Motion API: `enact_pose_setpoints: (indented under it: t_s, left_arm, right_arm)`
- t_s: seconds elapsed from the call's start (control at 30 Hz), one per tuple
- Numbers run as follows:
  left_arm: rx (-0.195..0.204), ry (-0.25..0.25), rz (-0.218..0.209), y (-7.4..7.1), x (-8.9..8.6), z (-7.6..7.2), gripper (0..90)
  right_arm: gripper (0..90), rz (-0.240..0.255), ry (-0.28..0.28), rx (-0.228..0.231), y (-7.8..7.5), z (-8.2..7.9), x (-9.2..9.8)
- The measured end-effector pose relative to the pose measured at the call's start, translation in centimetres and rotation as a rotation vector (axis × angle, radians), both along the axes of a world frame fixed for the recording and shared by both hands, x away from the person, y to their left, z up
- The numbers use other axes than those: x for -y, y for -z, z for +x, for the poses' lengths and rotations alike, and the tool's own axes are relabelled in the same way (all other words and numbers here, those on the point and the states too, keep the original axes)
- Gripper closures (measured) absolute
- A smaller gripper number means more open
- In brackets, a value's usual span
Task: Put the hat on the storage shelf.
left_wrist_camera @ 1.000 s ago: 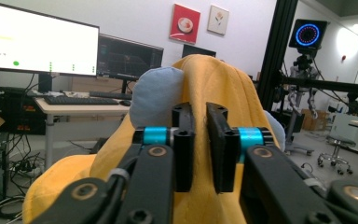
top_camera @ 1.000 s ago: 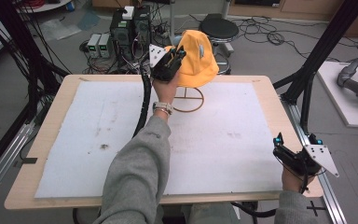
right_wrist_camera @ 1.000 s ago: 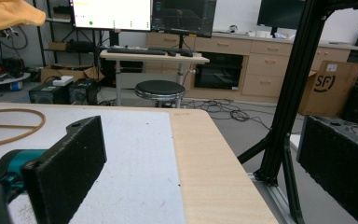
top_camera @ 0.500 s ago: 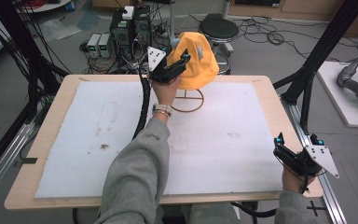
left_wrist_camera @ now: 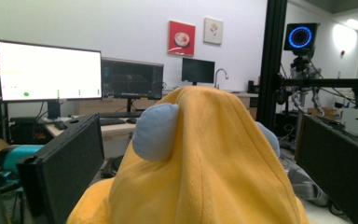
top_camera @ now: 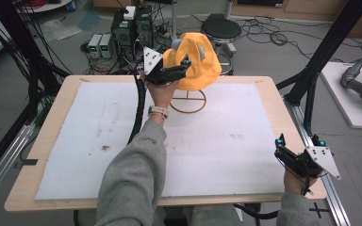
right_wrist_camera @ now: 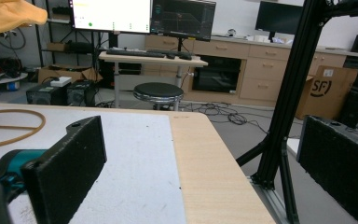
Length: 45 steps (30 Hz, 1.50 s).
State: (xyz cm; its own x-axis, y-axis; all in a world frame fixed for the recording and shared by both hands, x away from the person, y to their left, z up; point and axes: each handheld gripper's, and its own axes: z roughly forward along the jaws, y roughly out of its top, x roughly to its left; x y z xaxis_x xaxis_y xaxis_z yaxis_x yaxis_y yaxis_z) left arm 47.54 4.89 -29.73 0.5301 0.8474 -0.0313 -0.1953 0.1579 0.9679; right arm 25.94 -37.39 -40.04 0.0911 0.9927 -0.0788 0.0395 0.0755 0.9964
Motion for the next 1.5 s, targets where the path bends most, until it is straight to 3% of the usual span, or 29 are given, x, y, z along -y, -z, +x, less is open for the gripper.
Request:
enact_pose_setpoints:
  t_s: [0.3, 0.8, 1.2, 1.27, 1.5]
  left_arm:
    - [0.012, -0.031, -0.001, -0.5, -3.1, -2.0, 1.7]
    - [0.051, -0.199, 0.041, -1.3, -11.8, -6.8, 1.7]
    - [0.049, -0.275, 0.07, 0.0, -17.5, -11.0, 1.7]
    - [0.045, -0.28, 0.059, 0.3, -18.2, -11.6, 1.7]
    - [0.013, -0.286, 0.088, 1.9, -20.0, -13.4, 1.7]
  right_arm:
    - [0.8, -0.005, -0.021, 0.001, -0.1, 0.2, -0.7]
    - [0.8, -0.019, -0.08, 0.007, -0.4, 1.6, -3.2]
    - [0.8, -0.022, -0.092, 0.004, -0.4, 2.3, -4.1]
    - [0.8, -0.016, -0.091, 0.004, -0.4, 2.3, -4.1]
    - [0.8, -0.01, -0.076, 0.002, -0.3, 2.2, -3.8]
